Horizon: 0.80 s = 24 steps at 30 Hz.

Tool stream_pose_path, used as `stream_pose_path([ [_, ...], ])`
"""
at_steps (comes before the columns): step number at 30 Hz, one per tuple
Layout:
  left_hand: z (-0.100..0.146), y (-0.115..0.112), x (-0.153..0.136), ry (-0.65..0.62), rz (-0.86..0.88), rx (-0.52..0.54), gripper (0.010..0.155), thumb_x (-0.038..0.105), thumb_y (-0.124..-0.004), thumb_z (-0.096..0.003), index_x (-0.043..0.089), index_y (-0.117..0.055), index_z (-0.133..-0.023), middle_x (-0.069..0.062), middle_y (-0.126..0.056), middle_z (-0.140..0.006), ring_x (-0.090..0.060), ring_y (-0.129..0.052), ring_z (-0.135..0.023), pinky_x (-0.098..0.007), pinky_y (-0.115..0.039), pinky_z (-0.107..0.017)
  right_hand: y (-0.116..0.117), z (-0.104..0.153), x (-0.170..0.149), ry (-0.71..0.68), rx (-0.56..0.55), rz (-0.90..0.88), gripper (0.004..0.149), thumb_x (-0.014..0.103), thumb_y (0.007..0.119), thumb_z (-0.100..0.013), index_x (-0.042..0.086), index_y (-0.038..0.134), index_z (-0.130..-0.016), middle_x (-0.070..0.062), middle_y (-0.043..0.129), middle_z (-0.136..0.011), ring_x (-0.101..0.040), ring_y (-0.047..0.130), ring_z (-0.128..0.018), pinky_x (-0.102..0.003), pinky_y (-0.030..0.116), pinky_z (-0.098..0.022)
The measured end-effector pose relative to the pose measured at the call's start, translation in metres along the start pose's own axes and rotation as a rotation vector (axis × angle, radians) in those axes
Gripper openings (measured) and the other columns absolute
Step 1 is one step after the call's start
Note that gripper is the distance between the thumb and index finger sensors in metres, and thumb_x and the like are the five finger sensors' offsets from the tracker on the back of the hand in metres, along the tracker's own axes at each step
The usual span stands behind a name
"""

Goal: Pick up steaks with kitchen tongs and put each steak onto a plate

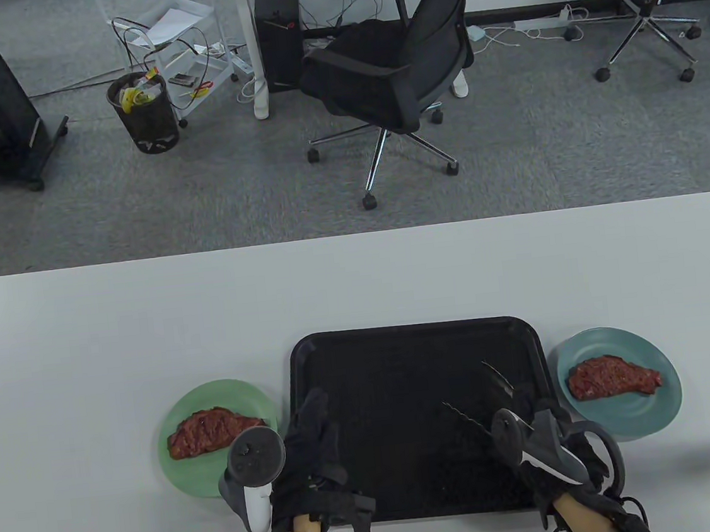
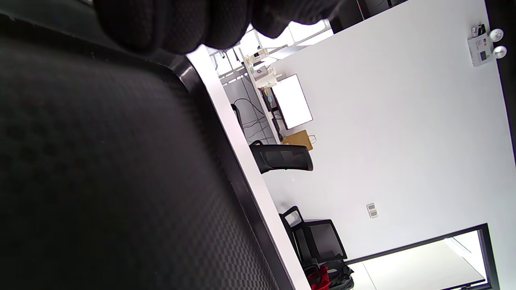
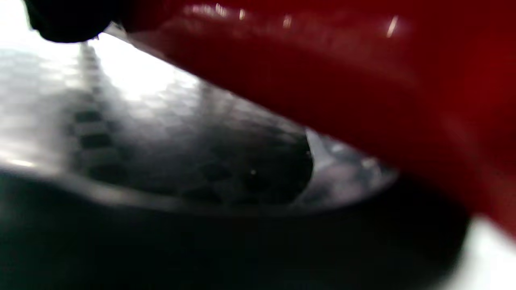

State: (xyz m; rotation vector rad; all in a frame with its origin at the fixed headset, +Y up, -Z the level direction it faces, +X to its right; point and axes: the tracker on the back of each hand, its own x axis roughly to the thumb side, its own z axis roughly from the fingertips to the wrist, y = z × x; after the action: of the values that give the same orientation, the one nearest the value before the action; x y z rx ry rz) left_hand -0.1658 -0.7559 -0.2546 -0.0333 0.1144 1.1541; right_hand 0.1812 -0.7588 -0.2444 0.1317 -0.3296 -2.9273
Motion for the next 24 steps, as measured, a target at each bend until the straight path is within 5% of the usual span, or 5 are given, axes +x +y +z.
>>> stream_pose_path([
  [13, -0.001, -0.002, -0.002, 0.010, -0.019, -0.011, 0.062, 0.026, -0.068, -0.0464, 0.014, -0.054, -0.105, -0.020, -0.061, -0.102, -0.048, -0.067, -0.080, -0.046, -0.072, -0.057, -0.007, 0.003, -0.010, -0.022, 0.083, -0.093, 0.094, 0.059, 0.068, -0.041, 0.007, 0.026, -0.108, -0.029, 0.049, -0.105, -0.049, 0.067, -0.082, -0.056, 0.069, -0.057],
  [18, -0.003, -0.005, 0.000, 0.005, -0.017, -0.015, 0.062, 0.026, -0.068, -0.0464, 0.014, -0.054, -0.105, -0.020, -0.061, -0.102, -0.048, -0.068, -0.079, -0.046, -0.072, -0.056, -0.034, 0.011, -0.024, -0.049, -0.091, -0.347, 0.091, 0.058, 0.068, -0.041, 0.007, 0.032, -0.107, -0.029, 0.056, -0.103, -0.046, 0.074, -0.077, -0.054, 0.074, -0.052],
  [24, -0.004, -0.010, 0.004, -0.001, 0.027, -0.003, 0.062, 0.026, -0.068, -0.0464, 0.015, -0.053, -0.105, -0.020, -0.061, -0.102, -0.048, -0.067, -0.080, -0.046, -0.072, -0.056, -0.062, 0.010, -0.032, -0.085, -0.451, -0.922, 0.076, 0.046, 0.075, -0.042, 0.009, 0.049, -0.103, -0.023, 0.073, -0.094, -0.042, 0.085, -0.066, -0.048, 0.080, -0.043],
])
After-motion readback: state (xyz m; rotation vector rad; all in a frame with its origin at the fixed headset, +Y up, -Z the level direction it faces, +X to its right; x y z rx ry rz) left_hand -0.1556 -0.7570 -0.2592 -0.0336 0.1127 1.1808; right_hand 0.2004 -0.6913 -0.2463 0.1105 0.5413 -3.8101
